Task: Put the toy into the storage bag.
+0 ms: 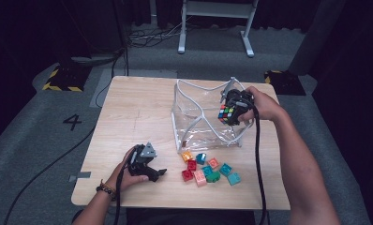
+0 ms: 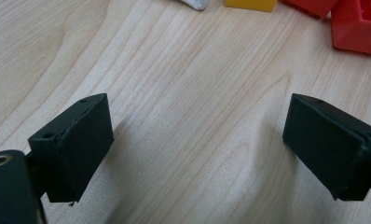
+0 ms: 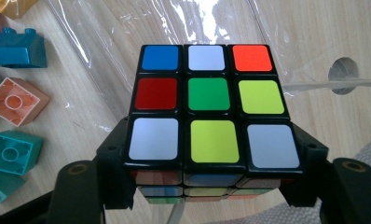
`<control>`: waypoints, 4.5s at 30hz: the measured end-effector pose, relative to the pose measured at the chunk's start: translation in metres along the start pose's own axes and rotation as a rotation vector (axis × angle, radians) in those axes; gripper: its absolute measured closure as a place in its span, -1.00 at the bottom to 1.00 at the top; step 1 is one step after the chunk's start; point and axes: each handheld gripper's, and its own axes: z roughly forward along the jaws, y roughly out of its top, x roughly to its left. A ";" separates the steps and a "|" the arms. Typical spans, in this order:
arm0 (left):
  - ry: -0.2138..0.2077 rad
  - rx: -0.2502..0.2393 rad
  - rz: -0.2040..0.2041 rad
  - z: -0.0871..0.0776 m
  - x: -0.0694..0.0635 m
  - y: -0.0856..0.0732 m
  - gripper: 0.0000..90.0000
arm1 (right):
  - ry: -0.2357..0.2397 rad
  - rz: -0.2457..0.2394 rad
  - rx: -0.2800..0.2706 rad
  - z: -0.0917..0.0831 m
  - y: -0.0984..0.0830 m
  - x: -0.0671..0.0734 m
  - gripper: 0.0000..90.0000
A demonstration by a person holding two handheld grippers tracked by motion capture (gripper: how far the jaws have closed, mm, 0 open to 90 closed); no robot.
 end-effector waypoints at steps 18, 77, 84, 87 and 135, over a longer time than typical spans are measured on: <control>0.001 -0.002 -0.001 0.000 0.000 0.000 -0.81 | -0.015 0.033 -0.266 -0.009 -0.019 0.003 -0.18; -0.002 0.002 -0.001 0.000 -0.001 0.000 -0.81 | 0.059 0.286 -0.609 0.071 -0.188 0.143 -0.30; -0.001 0.002 -0.001 0.000 -0.001 0.000 -0.81 | 0.138 0.230 -0.617 0.080 -0.187 0.155 -0.37; -0.001 0.002 -0.001 0.000 -0.001 0.000 -0.81 | 0.155 0.208 -0.630 0.083 -0.181 0.160 -0.38; -0.010 0.001 -0.005 0.001 0.000 0.001 -0.82 | 0.053 0.263 -0.708 0.082 -0.198 0.143 0.32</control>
